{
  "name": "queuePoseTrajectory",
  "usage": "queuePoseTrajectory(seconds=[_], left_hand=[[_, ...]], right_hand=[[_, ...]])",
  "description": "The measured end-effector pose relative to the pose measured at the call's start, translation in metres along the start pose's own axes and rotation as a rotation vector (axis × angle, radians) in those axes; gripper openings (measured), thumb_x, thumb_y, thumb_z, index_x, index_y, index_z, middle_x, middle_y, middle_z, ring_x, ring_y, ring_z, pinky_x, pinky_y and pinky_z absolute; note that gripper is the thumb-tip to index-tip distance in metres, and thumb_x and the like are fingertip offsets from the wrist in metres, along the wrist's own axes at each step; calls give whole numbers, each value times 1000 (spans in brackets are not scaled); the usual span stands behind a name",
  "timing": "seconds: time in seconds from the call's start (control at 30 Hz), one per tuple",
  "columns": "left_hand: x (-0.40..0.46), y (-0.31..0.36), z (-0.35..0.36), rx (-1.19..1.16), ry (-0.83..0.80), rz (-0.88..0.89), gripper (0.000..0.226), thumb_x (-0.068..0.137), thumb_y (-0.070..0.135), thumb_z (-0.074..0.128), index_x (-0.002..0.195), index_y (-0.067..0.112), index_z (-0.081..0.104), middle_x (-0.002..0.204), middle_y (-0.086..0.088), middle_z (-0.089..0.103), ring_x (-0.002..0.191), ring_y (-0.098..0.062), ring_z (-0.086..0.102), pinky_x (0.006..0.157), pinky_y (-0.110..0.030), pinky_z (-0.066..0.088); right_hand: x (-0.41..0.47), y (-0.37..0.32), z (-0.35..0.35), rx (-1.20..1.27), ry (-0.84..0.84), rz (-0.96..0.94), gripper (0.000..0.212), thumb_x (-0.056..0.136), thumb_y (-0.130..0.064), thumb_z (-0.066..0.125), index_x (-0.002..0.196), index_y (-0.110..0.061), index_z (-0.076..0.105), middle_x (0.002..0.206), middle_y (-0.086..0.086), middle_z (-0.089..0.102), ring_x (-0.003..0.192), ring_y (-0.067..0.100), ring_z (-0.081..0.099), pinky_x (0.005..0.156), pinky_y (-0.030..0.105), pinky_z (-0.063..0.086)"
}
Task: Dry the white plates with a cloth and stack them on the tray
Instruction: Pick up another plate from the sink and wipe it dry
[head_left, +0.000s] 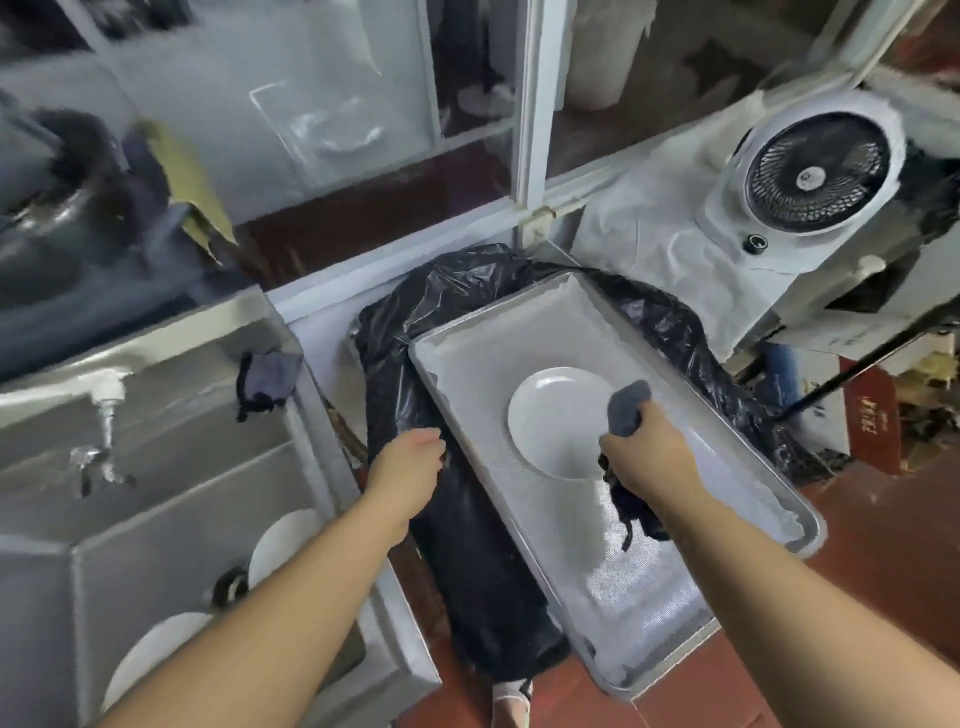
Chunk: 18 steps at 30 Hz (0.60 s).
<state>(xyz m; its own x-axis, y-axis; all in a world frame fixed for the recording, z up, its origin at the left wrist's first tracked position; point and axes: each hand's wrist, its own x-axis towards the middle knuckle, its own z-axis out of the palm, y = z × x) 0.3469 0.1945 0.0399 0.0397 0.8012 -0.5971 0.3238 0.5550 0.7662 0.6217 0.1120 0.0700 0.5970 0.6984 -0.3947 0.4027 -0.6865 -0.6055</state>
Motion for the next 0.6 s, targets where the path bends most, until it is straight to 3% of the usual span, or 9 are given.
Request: queuePoseTrajectory(seconds=[0.1, 0.17, 0.23, 0.33, 0.4, 0.43, 0.53, 0.6], left_hand=[[-26, -22, -47, 71, 63, 58, 31, 101, 21, 60, 131, 23, 66, 104, 3, 69, 82, -17, 64, 67, -27, 49], [-48, -42, -84, 231, 94, 98, 30, 101, 30, 57, 130, 34, 63, 112, 9, 67, 72, -13, 65, 53, -22, 46], [-75, -65, -124, 356, 119, 109, 33, 100, 35, 52, 132, 41, 61, 117, 19, 63, 69, -5, 63, 49, -18, 44], [-114, -105, -184, 506, 198, 118, 39, 99, 38, 51, 137, 39, 60, 113, 24, 66, 85, 7, 64, 66, -11, 43], [-137, -138, -219, 568, 222, 107, 41, 98, 38, 53, 138, 36, 59, 133, 13, 66, 113, -12, 65, 85, -20, 45], [-149, -154, -236, 575, 229, 91, 42, 98, 39, 54, 139, 34, 58, 139, 9, 64, 119, -19, 63, 91, -26, 48], [-185, -203, -283, 561, 272, 51, 41, 96, 37, 55, 136, 32, 58, 138, 4, 64, 116, -24, 64, 96, -36, 53], [-203, -233, -308, 567, 307, 22, 44, 96, 35, 55, 140, 30, 56, 141, 3, 61, 118, -25, 62, 97, -35, 51]], right_hand=[[-33, -27, 28, -58, -44, -102, 21, 74, -29, 60, 89, -28, 45, 81, 0, 68, 68, 14, 62, 53, 29, 40], [-60, -45, 53, -86, -97, -167, 22, 73, -32, 58, 91, -29, 47, 83, -1, 70, 71, 18, 65, 58, 32, 47], [-90, -62, 82, -100, -147, -242, 26, 74, -32, 58, 99, -29, 52, 88, 1, 71, 77, 23, 67, 71, 38, 54], [-139, -82, 130, -206, -182, -365, 33, 79, -32, 64, 111, -26, 55, 92, 1, 65, 78, 25, 58, 73, 38, 47], [-173, -94, 163, -272, -235, -421, 42, 86, -32, 69, 125, -22, 57, 97, 1, 65, 80, 27, 57, 73, 37, 46], [-190, -99, 179, -301, -269, -446, 45, 88, -32, 70, 130, -23, 56, 100, 1, 66, 82, 26, 58, 73, 36, 47], [-242, -111, 223, -380, -359, -524, 45, 89, -32, 69, 131, -24, 55, 107, 2, 69, 89, 27, 65, 78, 41, 55], [-273, -119, 250, -432, -422, -574, 45, 90, -30, 71, 131, -21, 56, 107, 2, 66, 91, 27, 64, 79, 41, 55]])
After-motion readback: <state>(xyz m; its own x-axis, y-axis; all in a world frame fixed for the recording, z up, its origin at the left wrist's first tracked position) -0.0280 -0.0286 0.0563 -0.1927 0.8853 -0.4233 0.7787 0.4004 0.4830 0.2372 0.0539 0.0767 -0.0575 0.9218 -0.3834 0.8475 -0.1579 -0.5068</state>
